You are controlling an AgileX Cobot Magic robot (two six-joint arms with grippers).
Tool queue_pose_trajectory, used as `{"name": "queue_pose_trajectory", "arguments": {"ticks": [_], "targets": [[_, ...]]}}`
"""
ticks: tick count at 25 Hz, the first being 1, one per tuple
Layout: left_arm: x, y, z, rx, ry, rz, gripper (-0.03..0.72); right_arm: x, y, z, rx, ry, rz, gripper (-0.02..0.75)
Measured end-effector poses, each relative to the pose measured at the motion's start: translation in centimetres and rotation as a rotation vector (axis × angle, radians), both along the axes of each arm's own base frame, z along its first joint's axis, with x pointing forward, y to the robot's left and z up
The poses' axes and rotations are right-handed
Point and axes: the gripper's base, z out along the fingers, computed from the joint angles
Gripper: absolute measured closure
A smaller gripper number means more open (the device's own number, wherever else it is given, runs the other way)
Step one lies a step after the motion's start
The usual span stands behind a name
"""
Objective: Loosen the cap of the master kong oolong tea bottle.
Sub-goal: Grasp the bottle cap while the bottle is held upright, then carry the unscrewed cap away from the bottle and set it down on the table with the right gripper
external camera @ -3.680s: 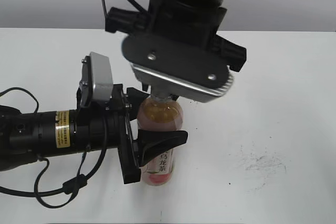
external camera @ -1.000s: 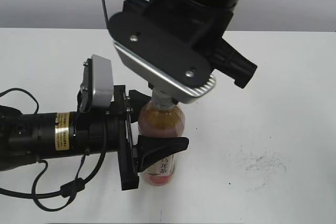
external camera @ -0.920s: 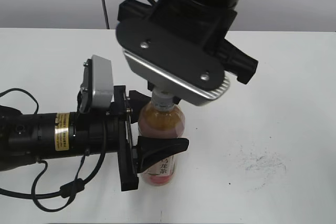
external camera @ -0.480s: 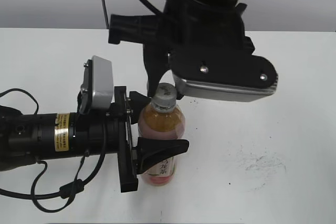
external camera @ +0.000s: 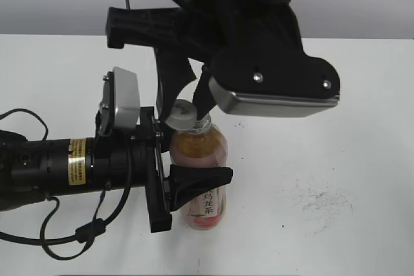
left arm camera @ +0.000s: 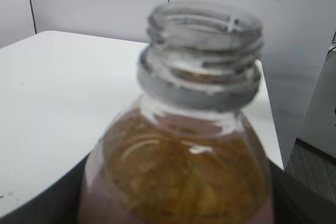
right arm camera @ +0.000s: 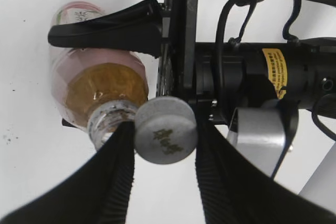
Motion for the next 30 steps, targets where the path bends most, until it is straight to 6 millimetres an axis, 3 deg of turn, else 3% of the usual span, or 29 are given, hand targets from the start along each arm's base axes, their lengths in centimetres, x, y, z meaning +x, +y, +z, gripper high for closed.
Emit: {"name": "queue_pose_trajectory", "arguments": {"ticks": [6, 12, 15, 18, 24, 30], "targets": [[0.0, 0.0, 0.0, 0.000, 0.001, 0.001, 0.241, 0.7, -0.7, -0.2, -0.064, -0.020, -0.168, 0.465], [0.0, 0.0, 0.0, -0.001, 0.003, 0.001, 0.241, 2.8, -2.6, -0.2, -0.117, -0.040, -0.661, 0.465], [0.0, 0.0, 0.0, -0.001, 0.003, 0.001, 0.241, 4.4, -4.7, -1.1, -0.128, 0.003, -0.881, 0.465], [0.0, 0.0, 0.0, -0.001, 0.003, 0.001, 0.241, 5.6, -7.2, -3.9, -0.210, 0.060, -1.029, 0.465], [0.0, 0.0, 0.0, -0.001, 0.003, 0.001, 0.241, 6.4, -10.9, -12.3, -0.478, 0.195, -1.142, 0.465], [0.0, 0.0, 0.0, -0.001, 0.003, 0.001, 0.241, 6.8, -11.6, -17.1, -0.559, 0.297, -1.269, 0.465]]}}
